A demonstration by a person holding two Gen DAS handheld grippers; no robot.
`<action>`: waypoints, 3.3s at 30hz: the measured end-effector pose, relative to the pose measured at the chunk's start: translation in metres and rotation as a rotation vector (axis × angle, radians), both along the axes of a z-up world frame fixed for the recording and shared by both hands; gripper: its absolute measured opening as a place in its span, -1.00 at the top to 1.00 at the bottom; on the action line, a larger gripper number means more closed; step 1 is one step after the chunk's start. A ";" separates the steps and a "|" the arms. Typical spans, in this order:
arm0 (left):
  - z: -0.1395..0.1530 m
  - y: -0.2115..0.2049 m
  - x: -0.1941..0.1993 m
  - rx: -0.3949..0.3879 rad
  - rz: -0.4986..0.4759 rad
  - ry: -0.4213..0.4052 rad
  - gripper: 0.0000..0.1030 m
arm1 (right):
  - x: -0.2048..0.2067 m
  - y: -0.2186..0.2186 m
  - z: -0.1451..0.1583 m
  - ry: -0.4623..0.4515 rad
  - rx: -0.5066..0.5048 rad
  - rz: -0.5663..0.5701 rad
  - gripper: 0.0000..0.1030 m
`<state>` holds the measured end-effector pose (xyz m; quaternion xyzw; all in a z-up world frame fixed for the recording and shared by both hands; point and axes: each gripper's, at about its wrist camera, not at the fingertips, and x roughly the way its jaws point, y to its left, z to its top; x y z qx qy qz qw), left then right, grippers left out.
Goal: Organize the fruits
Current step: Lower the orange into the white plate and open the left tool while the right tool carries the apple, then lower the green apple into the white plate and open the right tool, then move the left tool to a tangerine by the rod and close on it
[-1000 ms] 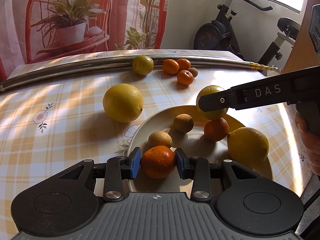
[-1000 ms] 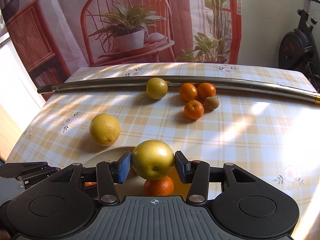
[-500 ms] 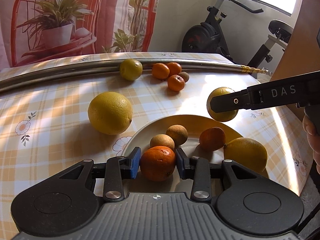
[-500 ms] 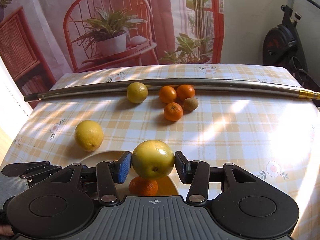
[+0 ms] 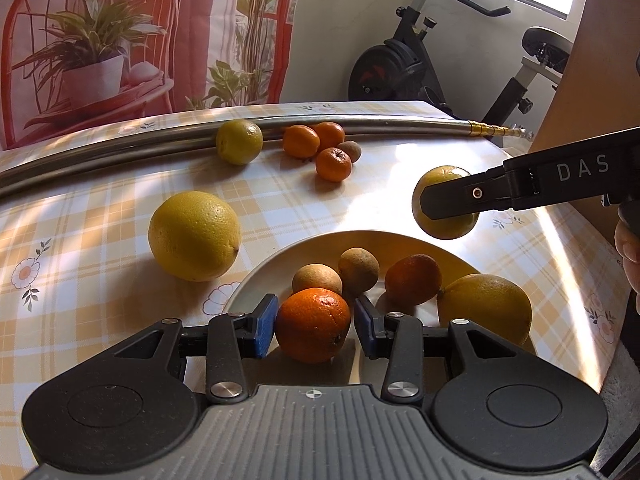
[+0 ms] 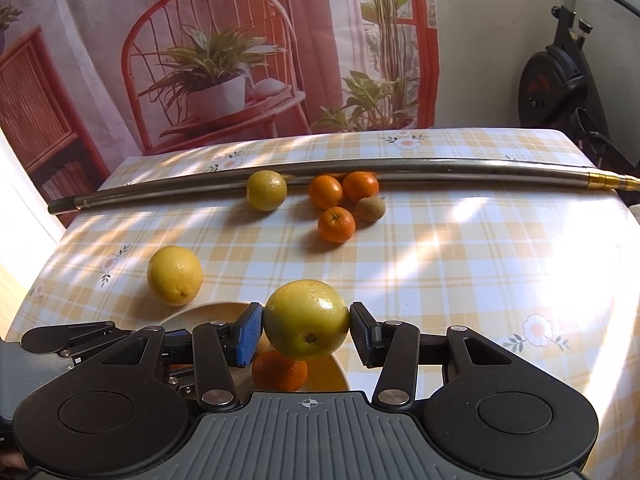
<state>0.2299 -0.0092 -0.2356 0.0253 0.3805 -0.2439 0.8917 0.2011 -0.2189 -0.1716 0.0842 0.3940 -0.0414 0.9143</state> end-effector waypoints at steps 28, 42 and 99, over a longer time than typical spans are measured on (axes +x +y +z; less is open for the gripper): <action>0.041 0.080 -0.037 -0.072 0.276 -0.018 0.14 | 0.003 0.070 -0.024 0.172 0.049 0.307 0.15; 0.047 0.098 -0.045 -0.134 0.348 -0.020 0.14 | 0.031 0.091 -0.032 0.208 0.088 0.401 0.15; 0.101 0.011 -0.002 -0.025 0.250 -0.054 0.14 | -0.019 -0.105 0.011 -0.222 -0.010 -0.098 0.14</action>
